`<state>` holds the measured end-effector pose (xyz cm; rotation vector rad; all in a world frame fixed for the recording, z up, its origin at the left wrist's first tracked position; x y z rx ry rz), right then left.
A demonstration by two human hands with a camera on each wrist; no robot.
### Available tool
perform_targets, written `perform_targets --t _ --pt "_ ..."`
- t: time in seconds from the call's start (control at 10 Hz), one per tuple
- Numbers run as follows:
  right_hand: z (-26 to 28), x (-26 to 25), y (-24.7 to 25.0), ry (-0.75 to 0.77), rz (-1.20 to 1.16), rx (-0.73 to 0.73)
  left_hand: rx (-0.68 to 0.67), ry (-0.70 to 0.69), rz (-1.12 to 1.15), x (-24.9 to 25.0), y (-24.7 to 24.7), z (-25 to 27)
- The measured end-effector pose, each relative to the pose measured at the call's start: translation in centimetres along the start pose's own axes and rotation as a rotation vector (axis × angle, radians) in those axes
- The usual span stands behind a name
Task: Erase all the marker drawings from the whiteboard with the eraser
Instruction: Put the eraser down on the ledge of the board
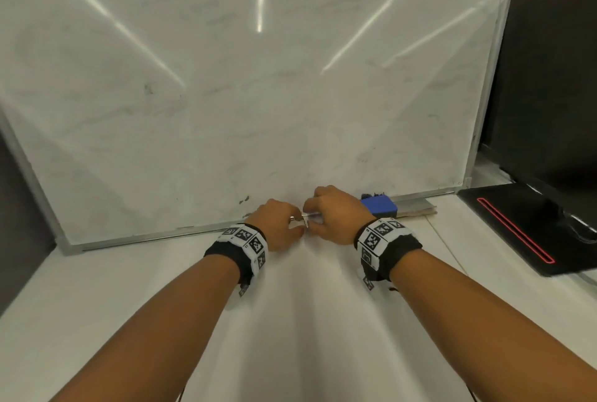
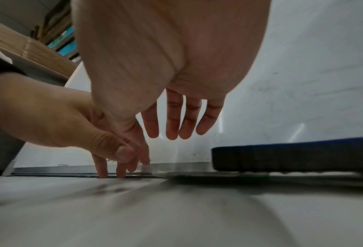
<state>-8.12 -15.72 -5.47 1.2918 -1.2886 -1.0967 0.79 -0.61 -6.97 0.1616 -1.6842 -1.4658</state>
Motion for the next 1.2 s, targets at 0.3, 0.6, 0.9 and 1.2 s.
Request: perform_targets --t 0.3,0.6,0.9,1.2 --pt "-1.4 -2.9 -1.6 -0.090 0.074 -0.042 0.103 0.104 0.032 -3.8 0.1 2.2" --pt "-0.9 -3.1 -1.9 -0.136 0.095 -0.060 0.124 0.084 -0.054 -4.2 -0.5 3.6" --pt "0.0 -3.3 -1.7 -0.187 0.045 -0.027 0.134 0.097 -0.059 -3.4 -0.5 4.4" --pt "-1.2 -3.5 -0.9 -0.133 -0.029 -0.040 -0.003 0.132 0.033 -3.0 1.6 2.4"
Point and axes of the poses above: each hand's wrist, its own z-axis away from the middle knuckle, its own y-axis out of the back of the hand, x = y × z, the point moved 1 cm from there along -z, towards the middle knuckle, and after that the axes turned 14 degrees about z, right-handed, at the moved point
